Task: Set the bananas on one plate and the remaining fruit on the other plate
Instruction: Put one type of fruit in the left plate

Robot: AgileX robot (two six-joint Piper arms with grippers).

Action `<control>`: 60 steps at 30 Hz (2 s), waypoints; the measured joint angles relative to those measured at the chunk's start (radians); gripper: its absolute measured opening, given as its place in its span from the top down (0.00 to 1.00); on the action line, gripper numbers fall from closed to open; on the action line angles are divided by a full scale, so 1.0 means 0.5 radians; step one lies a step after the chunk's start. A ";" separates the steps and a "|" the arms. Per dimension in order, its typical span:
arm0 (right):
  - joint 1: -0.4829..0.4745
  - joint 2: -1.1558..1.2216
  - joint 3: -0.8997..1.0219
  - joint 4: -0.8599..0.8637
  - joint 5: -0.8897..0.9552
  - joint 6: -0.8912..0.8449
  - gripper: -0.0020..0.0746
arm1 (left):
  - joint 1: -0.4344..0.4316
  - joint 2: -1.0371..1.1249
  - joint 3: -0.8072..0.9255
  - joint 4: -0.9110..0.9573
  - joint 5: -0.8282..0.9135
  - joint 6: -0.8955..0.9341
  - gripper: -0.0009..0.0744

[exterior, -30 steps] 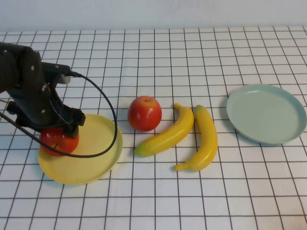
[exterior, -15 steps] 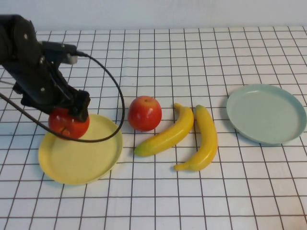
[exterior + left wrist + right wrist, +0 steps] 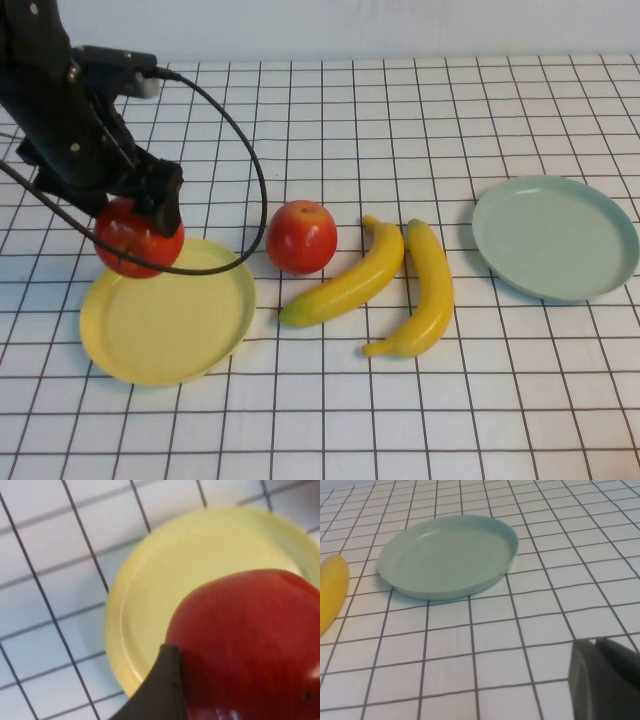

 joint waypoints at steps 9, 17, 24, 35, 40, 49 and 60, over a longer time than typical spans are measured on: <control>0.000 0.000 0.000 0.000 0.000 0.000 0.99 | 0.000 0.035 0.366 0.067 -0.172 -0.110 0.10; 0.000 0.000 0.000 0.000 0.000 0.000 0.99 | -0.007 -0.085 0.740 0.072 -0.650 -0.172 0.10; 0.000 0.000 0.000 0.000 0.000 0.000 0.99 | -0.126 -0.371 1.008 0.178 -0.948 -0.282 0.10; 0.000 0.000 0.000 0.000 0.000 0.000 0.99 | -0.199 -0.598 1.501 0.494 -1.440 -0.744 0.10; 0.000 0.000 0.000 0.000 0.000 0.000 0.99 | -0.204 -0.666 1.669 0.436 -1.612 -0.784 0.10; 0.000 0.000 0.000 0.000 0.000 0.000 0.99 | -0.209 -1.078 1.571 0.596 -1.719 -0.784 0.10; 0.000 0.000 0.000 0.000 0.000 0.000 0.99 | -0.209 -1.061 1.701 0.704 -1.894 -0.811 0.10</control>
